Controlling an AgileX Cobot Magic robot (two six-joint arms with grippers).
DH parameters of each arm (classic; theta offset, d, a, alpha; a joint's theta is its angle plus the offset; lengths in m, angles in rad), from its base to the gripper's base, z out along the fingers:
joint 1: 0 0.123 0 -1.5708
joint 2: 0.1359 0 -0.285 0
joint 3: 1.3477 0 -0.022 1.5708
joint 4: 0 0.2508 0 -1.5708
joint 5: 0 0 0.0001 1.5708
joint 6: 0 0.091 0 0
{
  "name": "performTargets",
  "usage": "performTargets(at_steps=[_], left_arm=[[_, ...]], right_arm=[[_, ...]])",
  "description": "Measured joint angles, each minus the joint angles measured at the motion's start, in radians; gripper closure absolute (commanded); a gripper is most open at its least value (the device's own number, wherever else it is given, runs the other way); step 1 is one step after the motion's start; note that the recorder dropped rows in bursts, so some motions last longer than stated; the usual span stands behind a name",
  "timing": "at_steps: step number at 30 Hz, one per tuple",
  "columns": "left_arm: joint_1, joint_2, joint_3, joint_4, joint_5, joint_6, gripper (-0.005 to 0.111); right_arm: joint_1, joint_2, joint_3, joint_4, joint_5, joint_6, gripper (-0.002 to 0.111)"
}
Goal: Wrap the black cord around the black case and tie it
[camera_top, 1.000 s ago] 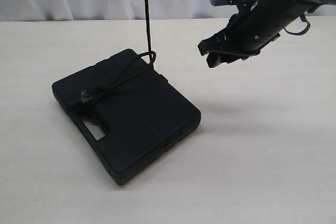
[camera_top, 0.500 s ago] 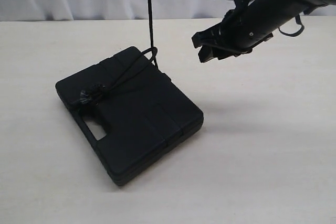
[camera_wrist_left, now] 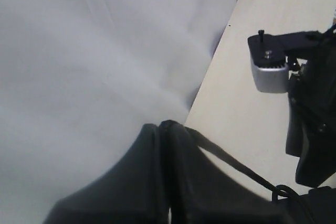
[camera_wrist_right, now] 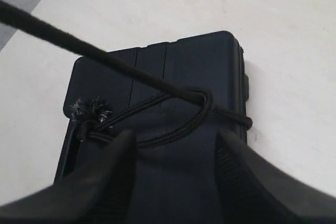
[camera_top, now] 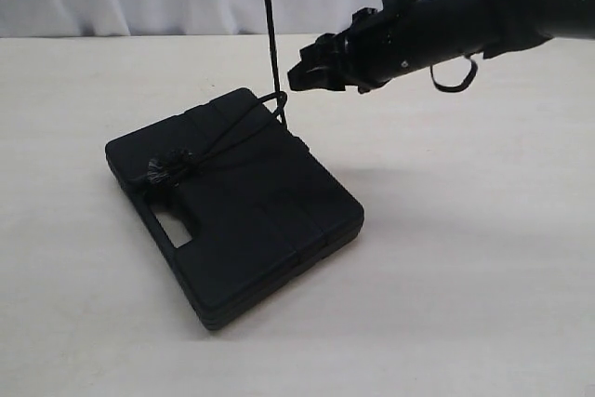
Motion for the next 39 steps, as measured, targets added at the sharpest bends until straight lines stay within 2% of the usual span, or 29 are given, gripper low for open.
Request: performTargets(at_steps=[5,10,15,24,32,39], left_arm=[[0.000,0.000,-0.004,-0.002,0.019,0.002,0.107],[0.000,-0.001,-0.006,-0.002,0.025,0.002,0.107],[0.000,-0.001,-0.006,-0.015,0.025,0.013,0.107],[0.000,-0.001,-0.006,-0.061,0.041,0.041,0.107],[0.000,-0.001,-0.006,-0.079,0.060,0.078,0.107],[0.000,-0.001,-0.006,-0.079,0.067,0.080,0.107]], right_arm=[[0.000,0.086,0.000,0.158,-0.053,-0.172,0.064],[0.000,0.166,0.000,0.177,-0.162,-0.204,0.064],[0.000,0.241,0.000,0.179,-0.185,-0.216,0.064],[-0.008,0.179,-0.006,0.196,-0.005,-0.329,0.064],[0.007,0.165,0.027,0.447,0.008,-0.644,0.064],[0.018,0.179,0.046,0.276,-0.161,-0.546,0.064]])
